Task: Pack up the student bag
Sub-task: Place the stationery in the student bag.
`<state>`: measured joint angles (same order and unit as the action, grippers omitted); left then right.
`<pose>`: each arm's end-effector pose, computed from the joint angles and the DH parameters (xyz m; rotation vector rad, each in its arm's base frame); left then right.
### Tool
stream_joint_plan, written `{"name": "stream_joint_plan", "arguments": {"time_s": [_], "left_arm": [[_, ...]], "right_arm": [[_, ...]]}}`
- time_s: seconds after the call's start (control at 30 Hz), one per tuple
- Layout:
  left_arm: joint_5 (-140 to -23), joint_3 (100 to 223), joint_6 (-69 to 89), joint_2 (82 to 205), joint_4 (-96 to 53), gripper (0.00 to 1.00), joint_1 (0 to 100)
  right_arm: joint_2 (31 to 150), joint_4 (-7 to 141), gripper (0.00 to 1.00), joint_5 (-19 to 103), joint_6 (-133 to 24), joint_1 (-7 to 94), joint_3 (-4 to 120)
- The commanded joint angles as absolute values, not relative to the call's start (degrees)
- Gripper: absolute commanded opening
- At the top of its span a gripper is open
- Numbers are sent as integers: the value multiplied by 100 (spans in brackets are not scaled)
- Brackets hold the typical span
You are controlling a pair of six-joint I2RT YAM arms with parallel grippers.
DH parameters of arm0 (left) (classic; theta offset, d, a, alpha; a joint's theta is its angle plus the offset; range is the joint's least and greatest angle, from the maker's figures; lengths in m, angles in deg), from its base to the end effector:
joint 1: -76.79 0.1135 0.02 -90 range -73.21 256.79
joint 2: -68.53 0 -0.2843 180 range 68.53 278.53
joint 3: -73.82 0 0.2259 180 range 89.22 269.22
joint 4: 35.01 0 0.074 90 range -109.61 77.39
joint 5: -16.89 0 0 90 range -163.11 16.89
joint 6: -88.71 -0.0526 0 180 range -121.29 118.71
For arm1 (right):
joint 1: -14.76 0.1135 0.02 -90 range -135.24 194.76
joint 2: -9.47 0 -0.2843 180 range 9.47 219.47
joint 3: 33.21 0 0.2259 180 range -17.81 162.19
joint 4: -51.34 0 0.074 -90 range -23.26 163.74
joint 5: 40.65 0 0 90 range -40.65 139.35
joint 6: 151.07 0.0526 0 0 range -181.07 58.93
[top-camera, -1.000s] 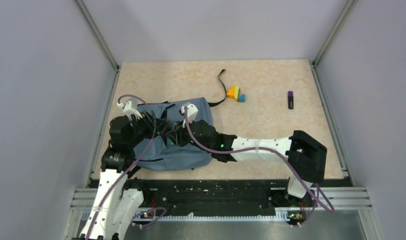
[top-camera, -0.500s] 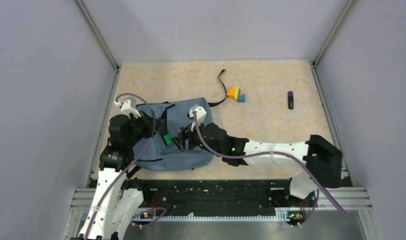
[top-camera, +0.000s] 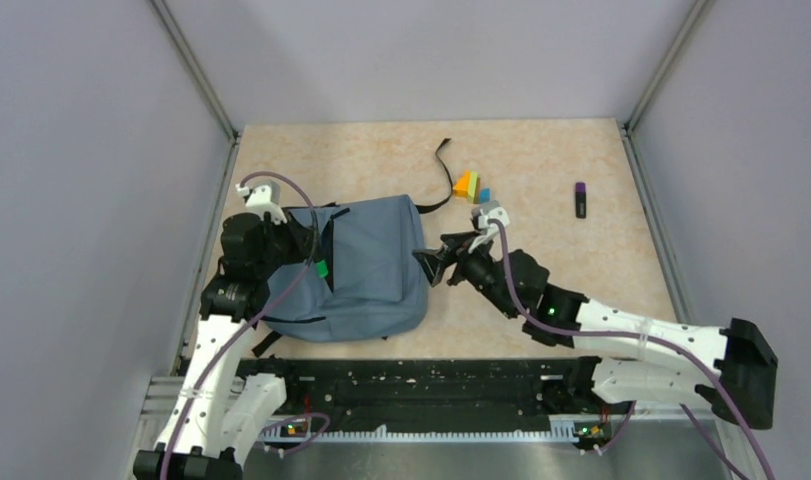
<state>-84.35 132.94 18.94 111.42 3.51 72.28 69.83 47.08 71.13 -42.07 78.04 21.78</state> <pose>0.1436 -0.0216 0.3225 -0.1411 1.9772 -0.4744 0.1196 0.1941 0.3371 -0.3276 1.6166 0.8111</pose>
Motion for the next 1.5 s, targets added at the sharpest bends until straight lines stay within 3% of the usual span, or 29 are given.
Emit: {"name": "stream_joint_plan", "arguments": {"time_s": [0.0,0.23,0.7,0.9,1.13,1.17,1.37,1.47], "left_arm": [[-8770,13320,1392,11310,-178,0,7249],[-9460,13309,1057,11699,-419,0,7240],[-8755,13154,531,11499,-404,0,7240],[-9759,13301,631,12070,-339,0,7240],[-9743,13334,635,12262,-351,0,7240],[-9811,13346,650,12267,-326,2,7240],[-9082,13400,620,12006,-157,53,7240],[-8968,13456,490,11836,-127,65,7240]], "right_arm": [[6390,4658,70,7353,-4365,7757,1958],[5925,4696,70,7523,-4550,7741,1733],[5533,4794,70,7619,-4652,7696,1531],[5423,4807,70,7565,-4558,7691,1410],[5401,4837,71,7695,-4576,7689,1436],[5407,4837,71,7695,-4571,7691,1439],[5416,4861,71,7645,-4553,7691,1483],[5453,4898,71,7643,-4577,7687,1535]]}}
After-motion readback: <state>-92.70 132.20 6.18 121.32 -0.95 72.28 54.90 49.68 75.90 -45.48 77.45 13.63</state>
